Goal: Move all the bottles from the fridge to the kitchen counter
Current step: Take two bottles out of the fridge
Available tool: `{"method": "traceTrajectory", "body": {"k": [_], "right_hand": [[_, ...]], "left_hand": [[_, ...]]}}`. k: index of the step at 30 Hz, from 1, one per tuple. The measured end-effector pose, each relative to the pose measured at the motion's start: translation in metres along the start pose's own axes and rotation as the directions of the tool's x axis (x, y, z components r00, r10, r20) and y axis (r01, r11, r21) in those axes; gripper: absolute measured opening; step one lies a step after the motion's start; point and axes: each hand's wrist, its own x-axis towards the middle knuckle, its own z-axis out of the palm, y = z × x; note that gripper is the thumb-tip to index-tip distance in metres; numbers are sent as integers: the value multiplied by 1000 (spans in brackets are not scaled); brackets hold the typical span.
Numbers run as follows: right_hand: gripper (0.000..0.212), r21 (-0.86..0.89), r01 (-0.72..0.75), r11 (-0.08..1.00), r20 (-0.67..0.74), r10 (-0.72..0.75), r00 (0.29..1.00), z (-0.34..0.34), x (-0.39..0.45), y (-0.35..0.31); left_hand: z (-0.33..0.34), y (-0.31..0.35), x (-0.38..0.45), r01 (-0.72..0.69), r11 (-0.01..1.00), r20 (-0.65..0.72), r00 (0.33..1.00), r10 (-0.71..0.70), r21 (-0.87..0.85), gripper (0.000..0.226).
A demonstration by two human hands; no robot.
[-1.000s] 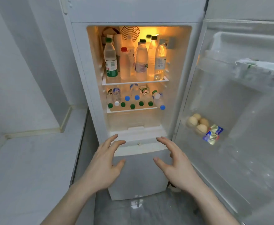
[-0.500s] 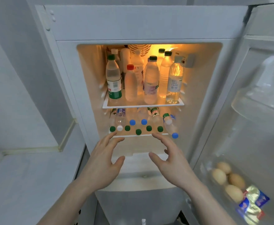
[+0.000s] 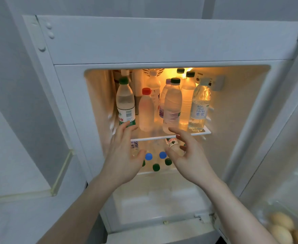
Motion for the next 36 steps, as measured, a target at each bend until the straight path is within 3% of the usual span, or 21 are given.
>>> {"method": "traceTrajectory", "body": {"k": [7, 13, 17, 26, 31, 36], "right_hand": [[58, 89, 5, 996, -35, -2, 999, 19, 44, -10], [73, 117, -8, 993, 2, 8, 1000, 54, 83, -4], [81, 22, -18, 1000, -11, 18, 1000, 75, 105, 1], [86, 33, -107, 994, -124, 111, 986, 112, 137, 9], [80, 65, -111, 992, -157, 120, 980, 121, 133, 15], [74, 89, -104, 991, -105, 113, 988, 120, 133, 18]], "left_hand": [[16, -4, 41, 82, 991, -190, 977, -101, -104, 94], [38, -13, 60, 130, 948, -297, 930, -219, -291, 88], [49, -17, 67, 170, 924, -314, 906, -283, -343, 83], [62, -27, 91, 187, 864, -346, 861, -374, -468, 78], [65, -34, 96, 175, 870, -370, 853, -368, -462, 74], [62, -40, 95, 189, 906, -396, 852, -343, -379, 69]]}}
